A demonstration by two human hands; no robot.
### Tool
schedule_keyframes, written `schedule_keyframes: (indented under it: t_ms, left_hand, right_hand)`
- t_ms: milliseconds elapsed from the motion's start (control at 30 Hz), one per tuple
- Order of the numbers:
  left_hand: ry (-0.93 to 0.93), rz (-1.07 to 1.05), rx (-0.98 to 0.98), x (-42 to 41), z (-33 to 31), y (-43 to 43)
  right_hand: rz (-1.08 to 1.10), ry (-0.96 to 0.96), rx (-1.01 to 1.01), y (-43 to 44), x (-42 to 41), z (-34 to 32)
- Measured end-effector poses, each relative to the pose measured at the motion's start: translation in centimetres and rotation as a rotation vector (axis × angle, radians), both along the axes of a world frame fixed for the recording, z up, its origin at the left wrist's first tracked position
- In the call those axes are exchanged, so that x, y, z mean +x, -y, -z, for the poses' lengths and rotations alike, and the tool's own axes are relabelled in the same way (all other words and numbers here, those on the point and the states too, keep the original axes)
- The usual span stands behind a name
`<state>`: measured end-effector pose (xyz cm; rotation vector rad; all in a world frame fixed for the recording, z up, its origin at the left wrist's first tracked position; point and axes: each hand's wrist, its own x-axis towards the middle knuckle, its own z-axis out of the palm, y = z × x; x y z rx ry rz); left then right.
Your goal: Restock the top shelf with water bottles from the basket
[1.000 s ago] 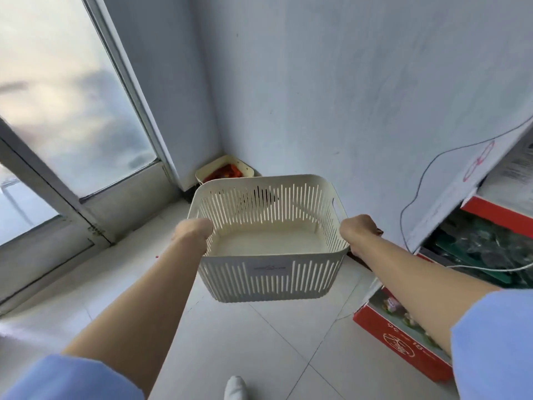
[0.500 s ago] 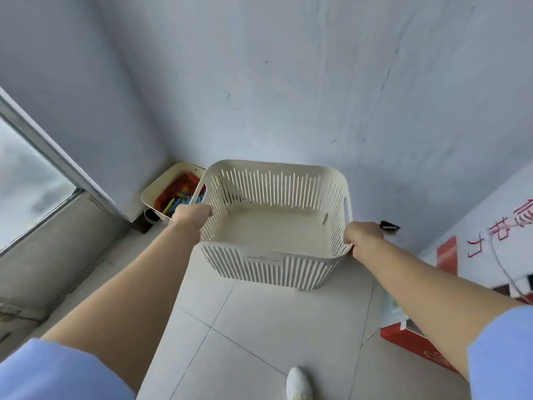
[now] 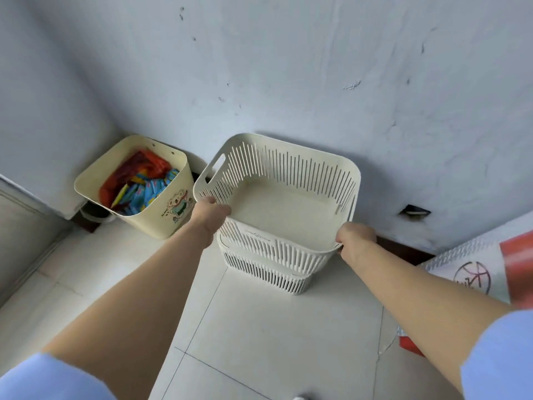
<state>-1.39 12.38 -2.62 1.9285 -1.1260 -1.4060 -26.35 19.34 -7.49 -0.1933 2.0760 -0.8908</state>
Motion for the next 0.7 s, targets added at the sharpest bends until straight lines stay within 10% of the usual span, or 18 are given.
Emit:
schedule_keyframes:
  t_ms: [400,567,700]
  left_hand:
    - [0.01,0.193,0.137,-0.8,3.6,-0.4]
    - [0.199,0.206,0.015,-1.3,0.2,-0.8]
    - [0.251,0.231,-0.108,-2.0,-6.9,-1.8]
  right_hand:
    - [0.097,-0.006,0.009,-0.2,0.8,4.6]
    - [-0.223,-0.391,0.077,-0.6,3.3,-0.5]
    - [-0.51,-0.327,-0.122,-1.0,6.6,-8.7]
